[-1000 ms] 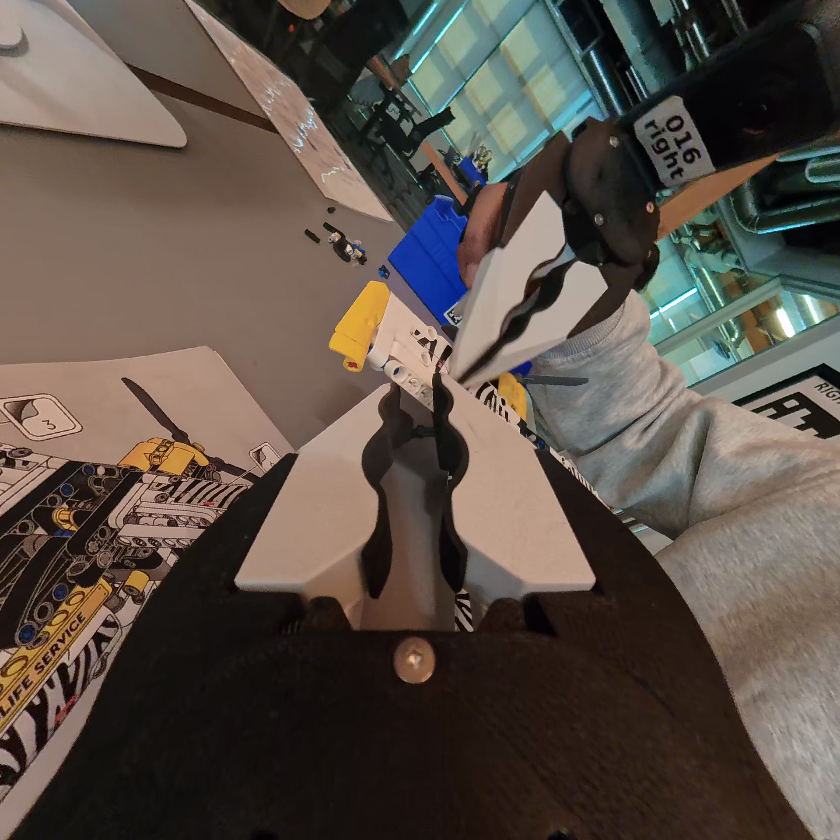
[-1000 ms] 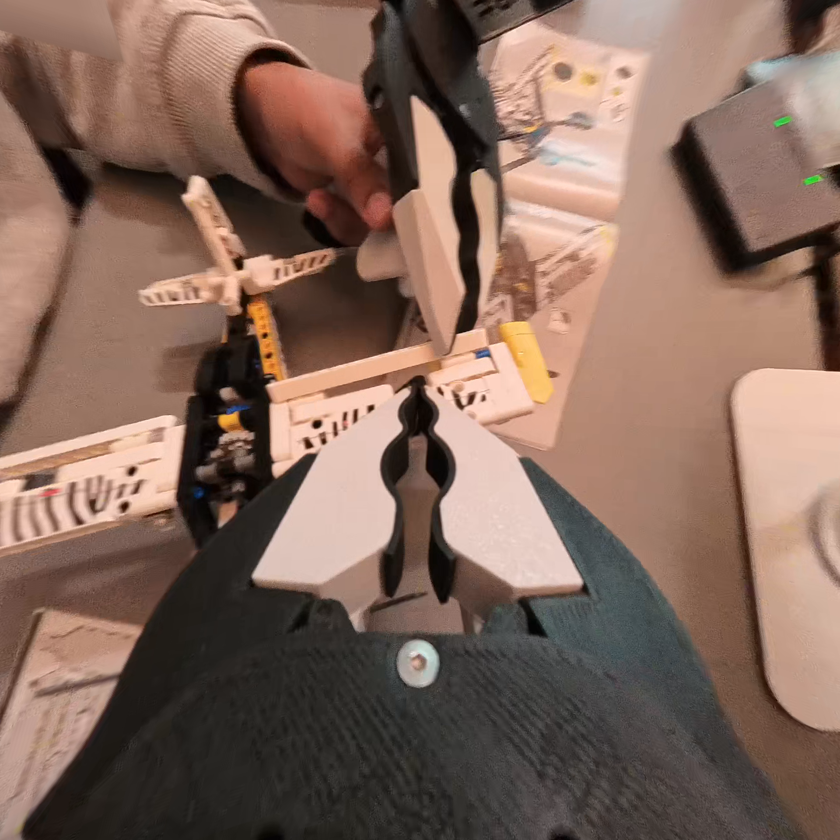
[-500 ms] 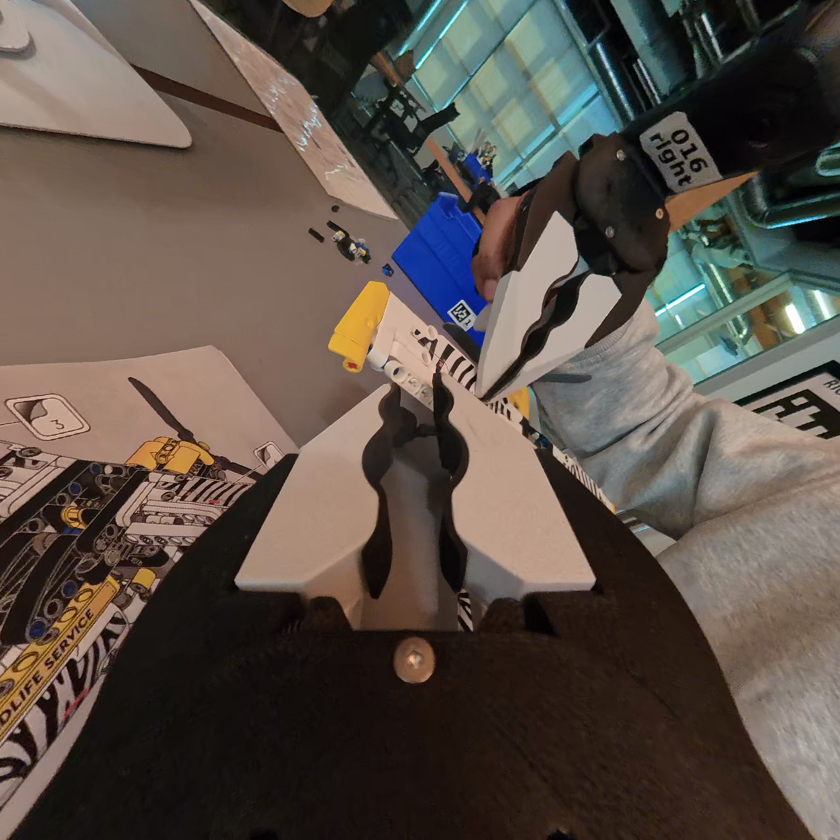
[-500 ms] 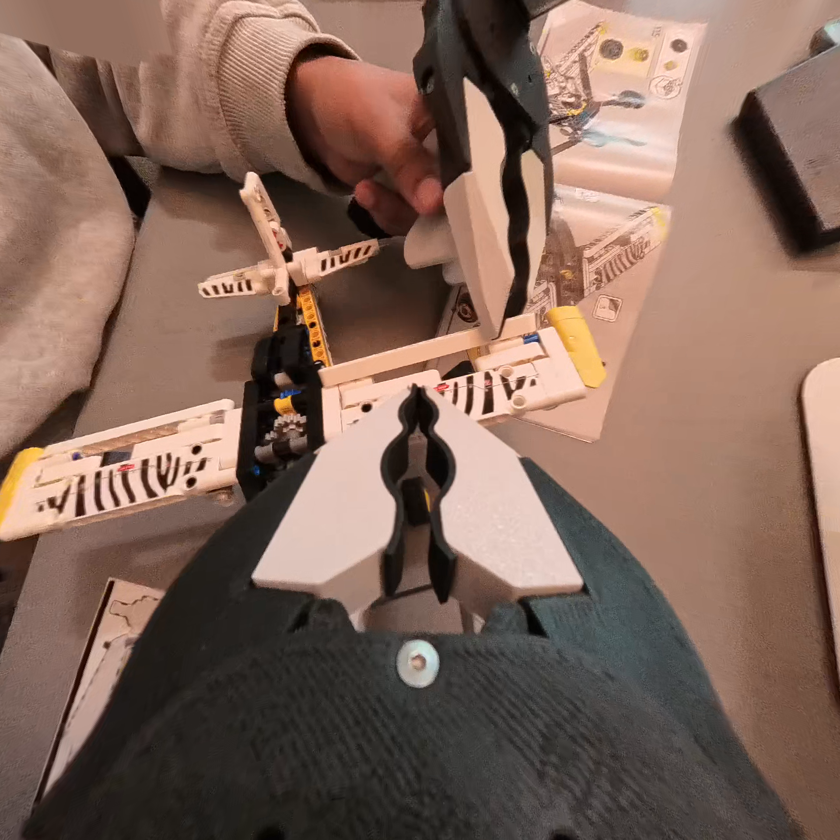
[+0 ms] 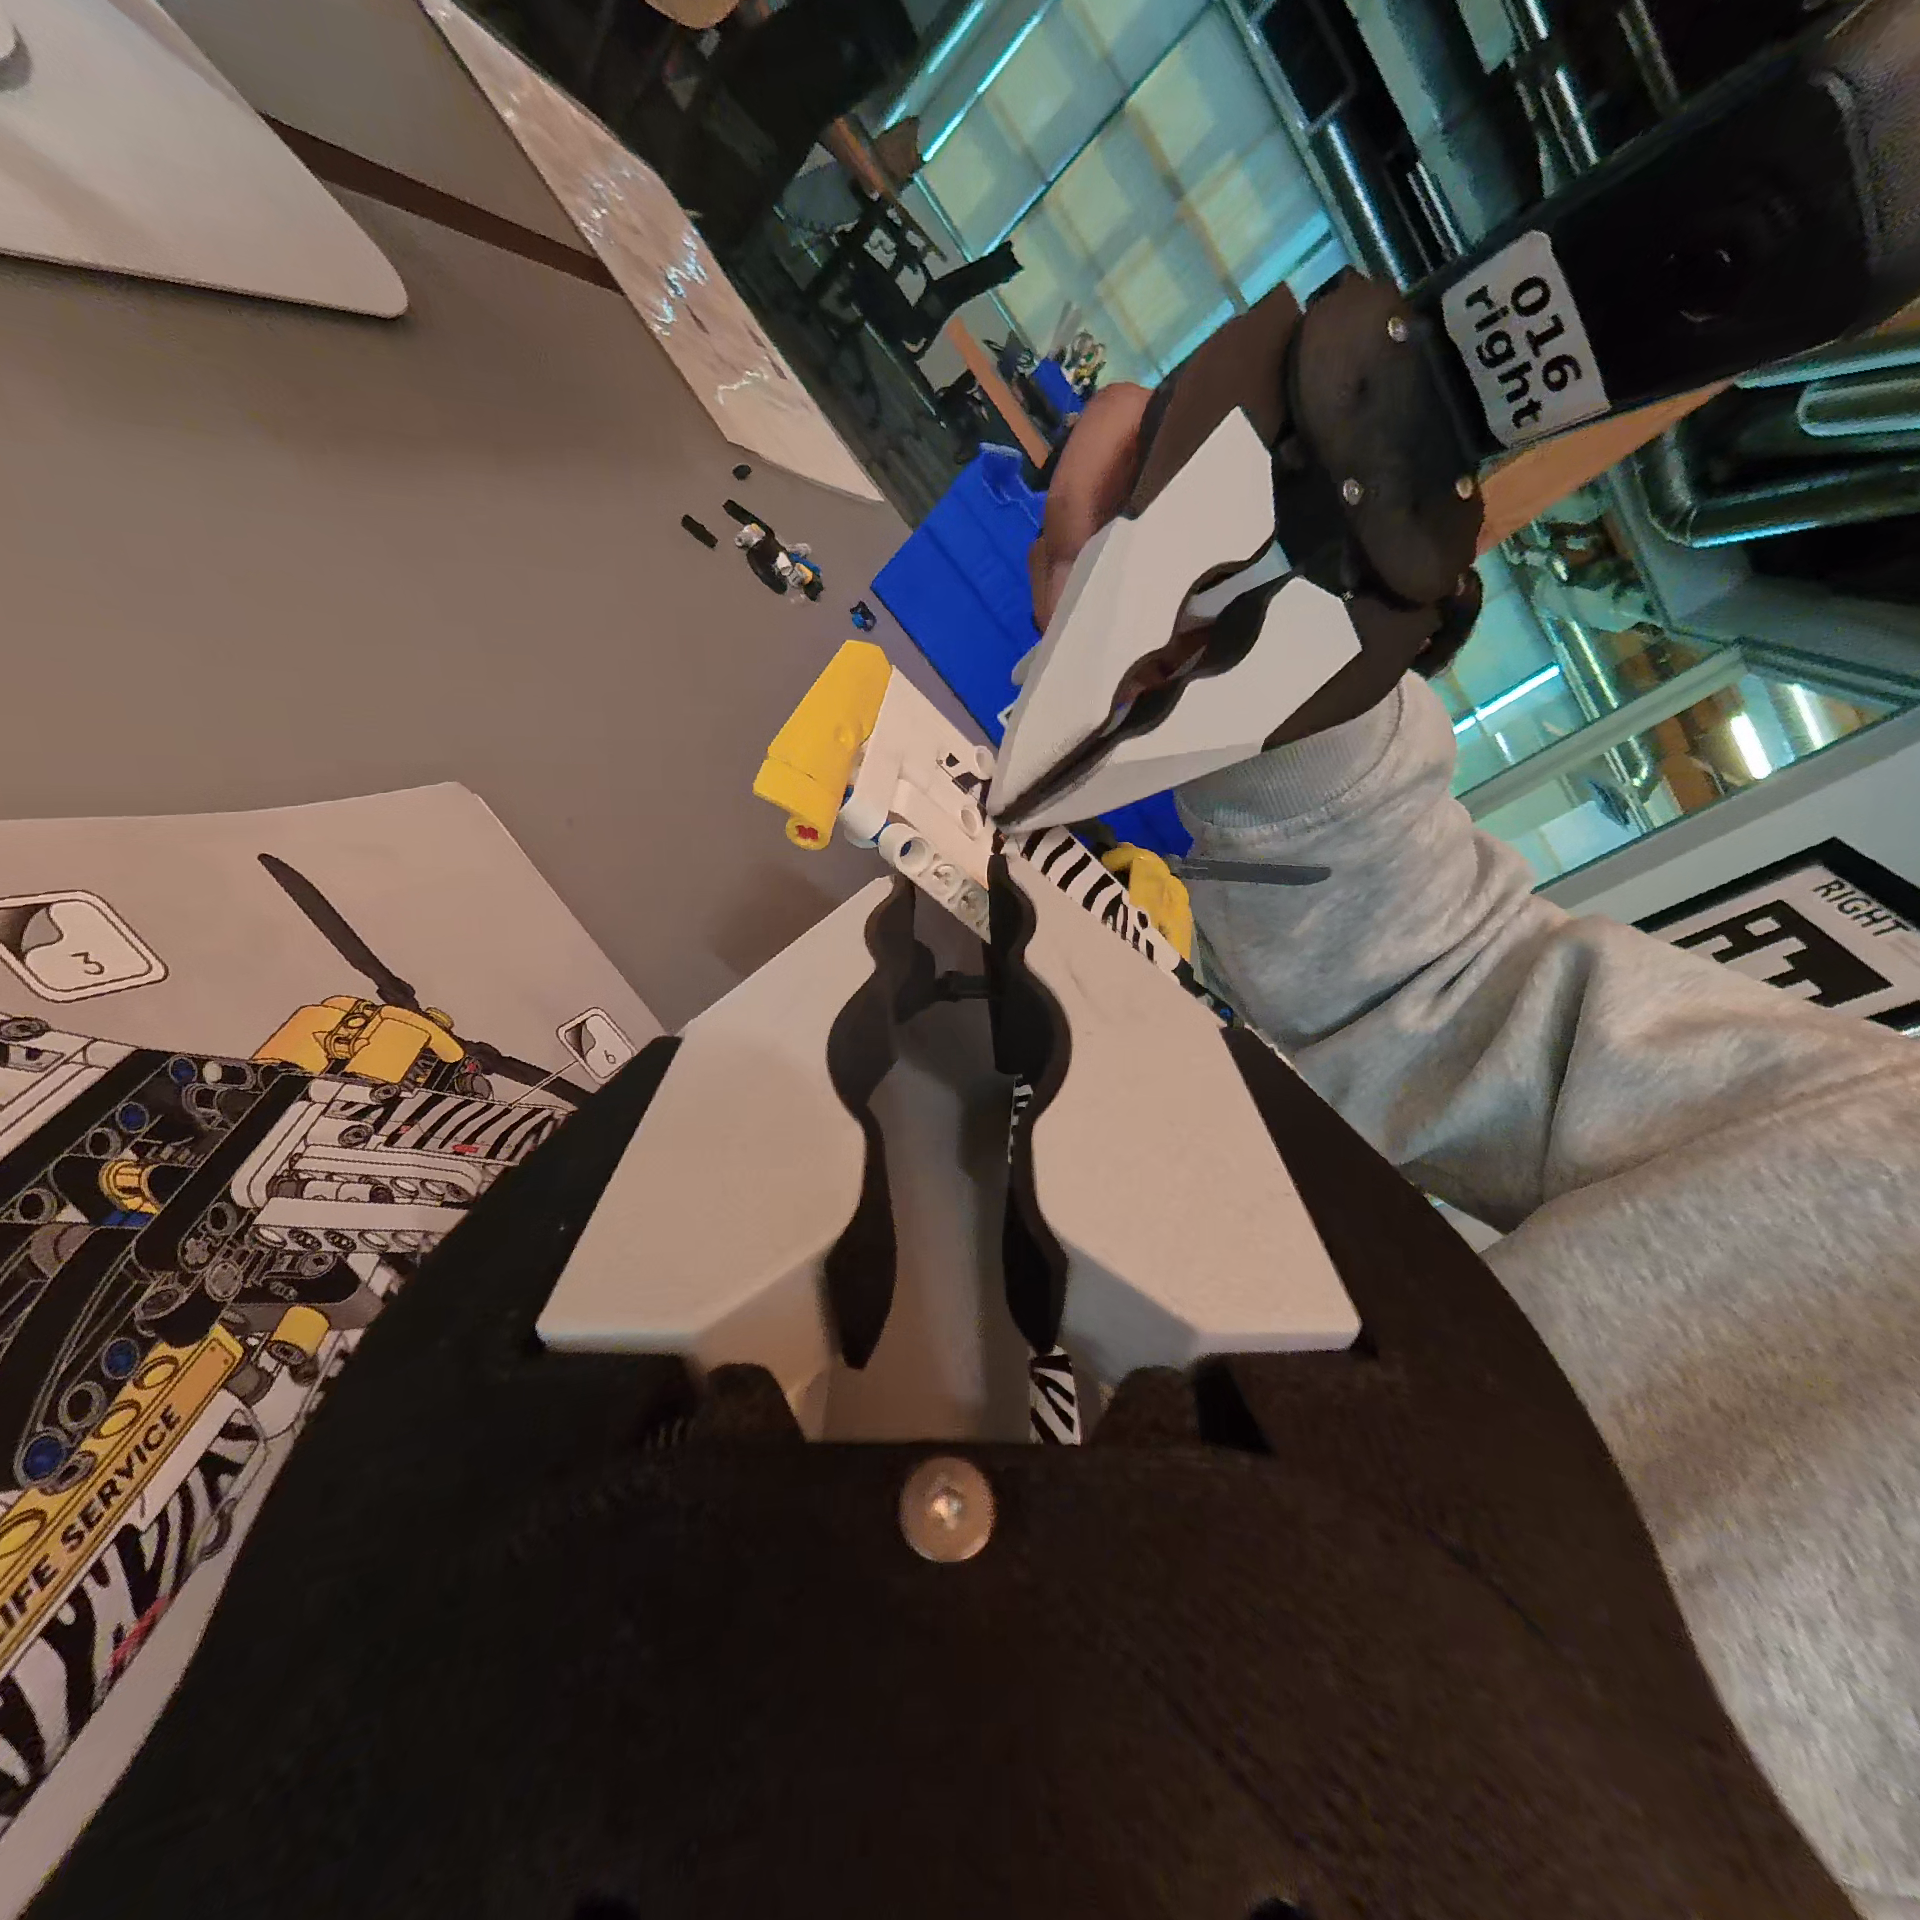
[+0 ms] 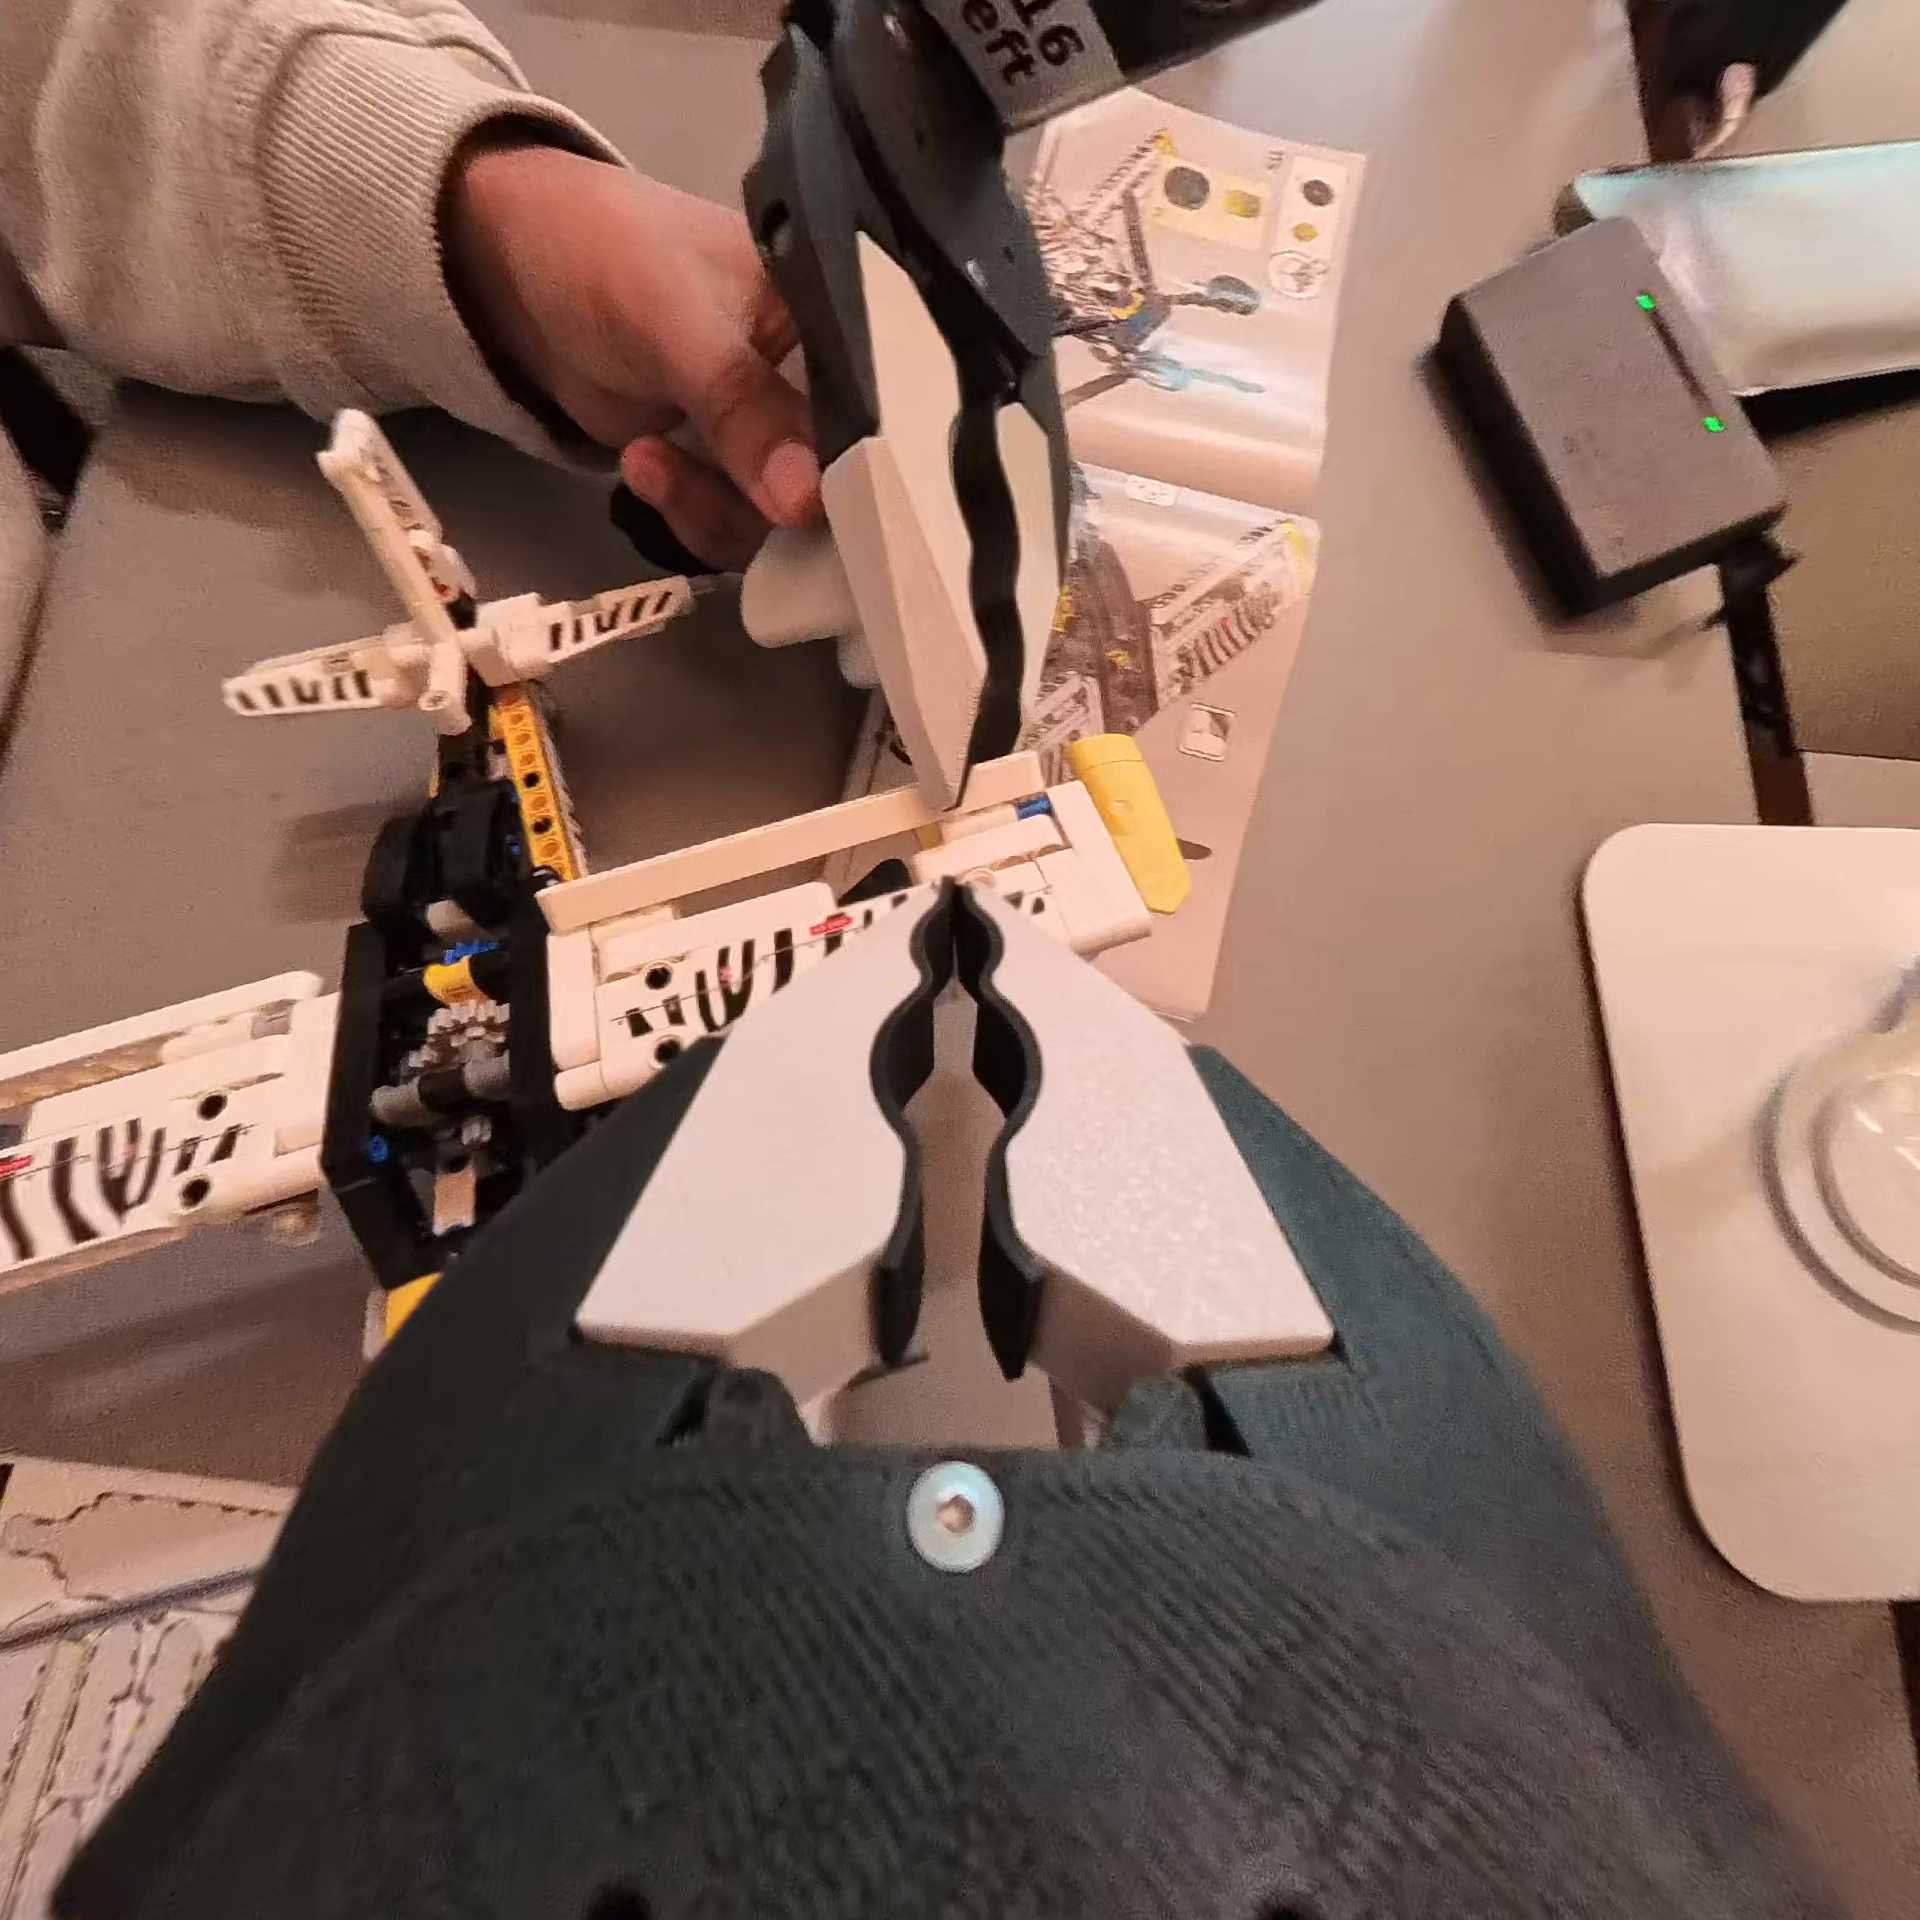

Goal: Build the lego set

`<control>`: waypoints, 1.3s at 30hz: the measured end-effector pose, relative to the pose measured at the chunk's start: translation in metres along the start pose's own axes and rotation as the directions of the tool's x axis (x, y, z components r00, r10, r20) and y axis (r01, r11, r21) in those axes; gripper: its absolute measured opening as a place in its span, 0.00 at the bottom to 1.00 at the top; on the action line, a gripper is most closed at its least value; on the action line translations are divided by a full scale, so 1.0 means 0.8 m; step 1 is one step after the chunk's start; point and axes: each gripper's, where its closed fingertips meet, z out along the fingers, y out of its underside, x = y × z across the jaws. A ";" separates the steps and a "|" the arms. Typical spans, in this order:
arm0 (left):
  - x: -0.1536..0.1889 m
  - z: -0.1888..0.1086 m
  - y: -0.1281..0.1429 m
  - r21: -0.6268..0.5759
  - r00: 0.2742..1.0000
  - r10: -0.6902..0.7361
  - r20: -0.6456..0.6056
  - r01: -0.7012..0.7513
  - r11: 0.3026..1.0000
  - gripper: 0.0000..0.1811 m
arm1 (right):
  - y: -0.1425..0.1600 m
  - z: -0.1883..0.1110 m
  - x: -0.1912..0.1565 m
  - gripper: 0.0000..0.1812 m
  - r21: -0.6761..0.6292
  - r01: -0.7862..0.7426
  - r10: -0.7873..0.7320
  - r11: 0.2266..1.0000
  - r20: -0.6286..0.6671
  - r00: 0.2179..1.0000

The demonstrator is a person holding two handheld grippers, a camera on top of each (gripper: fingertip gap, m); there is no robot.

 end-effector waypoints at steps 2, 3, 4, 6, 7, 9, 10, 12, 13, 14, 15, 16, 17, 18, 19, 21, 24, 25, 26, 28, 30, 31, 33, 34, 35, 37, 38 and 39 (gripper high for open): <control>0.001 0.000 -0.001 0.004 1.000 -0.002 -0.002 0.002 1.000 0.06 | -0.001 0.000 0.006 0.00 0.000 -0.001 0.001 1.000 -0.016 1.000; 0.001 0.000 -0.001 0.002 1.000 0.002 0.002 -0.002 1.000 0.07 | -0.002 0.000 0.014 0.00 0.001 0.001 -0.001 1.000 -0.051 0.999; 0.001 0.000 -0.001 0.002 1.000 0.003 0.002 -0.003 1.000 0.07 | -0.002 0.000 0.016 0.00 0.001 0.004 -0.004 1.000 -0.065 0.998; 0.003 0.000 -0.001 0.002 1.000 0.002 -0.002 -0.002 1.000 0.07 | -0.004 0.002 0.009 0.00 0.001 0.020 -0.020 1.000 -0.038 0.999; 0.003 0.000 -0.001 0.003 1.000 0.001 -0.004 -0.001 1.000 0.06 | -0.004 0.003 0.008 0.00 -0.002 0.031 -0.031 1.000 -0.037 0.999; 0.004 0.000 -0.001 0.005 1.000 0.001 -0.005 -0.001 1.000 0.06 | -0.004 0.002 0.009 0.00 -0.006 0.051 -0.051 0.999 -0.046 0.998; 0.003 0.000 -0.001 0.005 1.000 0.001 -0.002 -0.001 1.000 0.07 | -0.004 0.001 0.011 0.00 -0.010 0.049 -0.050 0.999 -0.048 0.998; 0.003 0.001 -0.001 0.006 1.000 0.000 -0.004 0.000 1.000 0.07 | -0.004 0.002 0.011 0.00 -0.017 0.049 -0.050 0.999 -0.052 0.997; 0.004 0.001 -0.001 0.006 1.000 0.000 -0.006 0.000 1.000 0.07 | -0.004 0.001 0.010 0.00 -0.018 0.054 -0.055 0.998 -0.055 0.997; 0.004 0.000 -0.001 0.007 1.000 -0.002 -0.010 0.002 1.000 0.07 | -0.004 0.001 0.009 0.00 -0.017 0.061 -0.062 0.998 -0.054 0.997; 0.005 0.000 -0.001 0.007 1.000 -0.005 -0.015 0.005 1.000 0.07 | -0.004 0.000 0.007 0.00 -0.014 0.064 -0.065 0.998 -0.050 0.997; 0.005 0.000 -0.001 0.008 1.000 -0.006 -0.016 0.006 1.000 0.07 | -0.004 0.000 0.005 0.00 -0.014 0.062 -0.062 0.998 -0.037 0.997; 0.004 0.000 -0.001 0.009 1.000 -0.005 -0.014 0.005 1.000 0.06 | -0.003 0.000 0.004 0.00 -0.017 0.053 -0.054 0.998 -0.031 0.998; 0.004 0.000 -0.001 0.008 1.000 -0.005 -0.013 0.005 1.000 0.07 | -0.003 0.000 0.004 0.00 -0.014 0.050 -0.050 0.999 -0.031 0.998; 0.004 0.000 -0.001 0.008 1.000 -0.006 -0.013 0.006 1.000 0.07 | -0.003 0.000 0.004 0.00 -0.010 0.047 -0.047 0.999 -0.031 0.998; 0.004 0.000 -0.001 0.006 1.000 -0.002 -0.008 0.002 1.000 0.07 | -0.003 0.001 0.003 0.00 -0.011 0.048 -0.048 0.999 -0.032 0.998; 0.005 0.000 -0.001 0.007 1.000 0.000 -0.012 0.000 1.000 0.06 | -0.005 0.002 0.002 0.00 -0.017 0.060 -0.061 0.998 -0.029 0.998; 0.005 0.000 -0.001 0.006 1.000 0.005 -0.008 -0.005 1.000 0.06 | -0.004 0.001 0.004 0.00 -0.024 0.064 -0.064 0.998 -0.034 0.997; 0.005 0.001 -0.001 0.006 1.000 0.006 -0.007 -0.006 1.000 0.07 | -0.003 -0.001 0.006 0.00 -0.029 0.067 -0.069 0.997 -0.046 0.997; 0.006 0.001 -0.001 0.007 1.000 0.003 -0.013 -0.003 1.000 0.07 | -0.002 -0.006 0.014 0.00 -0.038 0.079 -0.082 0.996 -0.083 0.993; 0.006 0.001 -0.001 0.008 1.000 0.001 -0.016 0.000 1.000 0.07 | -0.003 -0.005 0.013 0.00 -0.030 0.071 -0.073 0.997 -0.078 0.994; 0.006 0.001 -0.001 0.008 1.000 0.001 -0.015 -0.001 1.000 0.07 | -0.003 -0.003 0.009 0.00 -0.026 0.071 -0.073 0.997 -0.065 0.995; 0.005 0.001 -0.001 0.008 1.000 0.000 -0.013 0.000 1.000 0.06 | -0.003 -0.001 0.005 0.00 -0.030 0.080 -0.082 0.996 -0.054 0.995; 0.005 0.001 -0.001 0.009 1.000 0.002 -0.008 -0.002 1.000 0.07 | -0.003 -0.001 0.006 0.00 -0.035 0.085 -0.087 0.996 -0.060 0.994; 0.004 0.001 -0.001 0.008 1.000 0.001 -0.006 -0.001 1.000 0.07 | -0.002 -0.001 0.010 0.00 -0.041 0.084 -0.087 0.996 -0.073 0.994; 0.003 0.001 -0.001 0.007 1.000 0.003 -0.003 -0.003 1.000 0.07 | -0.002 -0.003 0.021 0.00 -0.047 0.087 -0.092 0.995 -0.119 0.989; 0.004 0.001 -0.001 0.008 1.000 0.003 -0.005 -0.002 1.000 0.06 | -0.003 -0.003 0.022 0.00 -0.043 0.088 -0.093 0.995 -0.128 0.987; 0.004 0.001 -0.001 0.007 1.000 0.004 -0.005 -0.004 1.000 0.07 | -0.003 -0.002 0.021 0.00 -0.041 0.085 -0.089 0.996 -0.124 0.988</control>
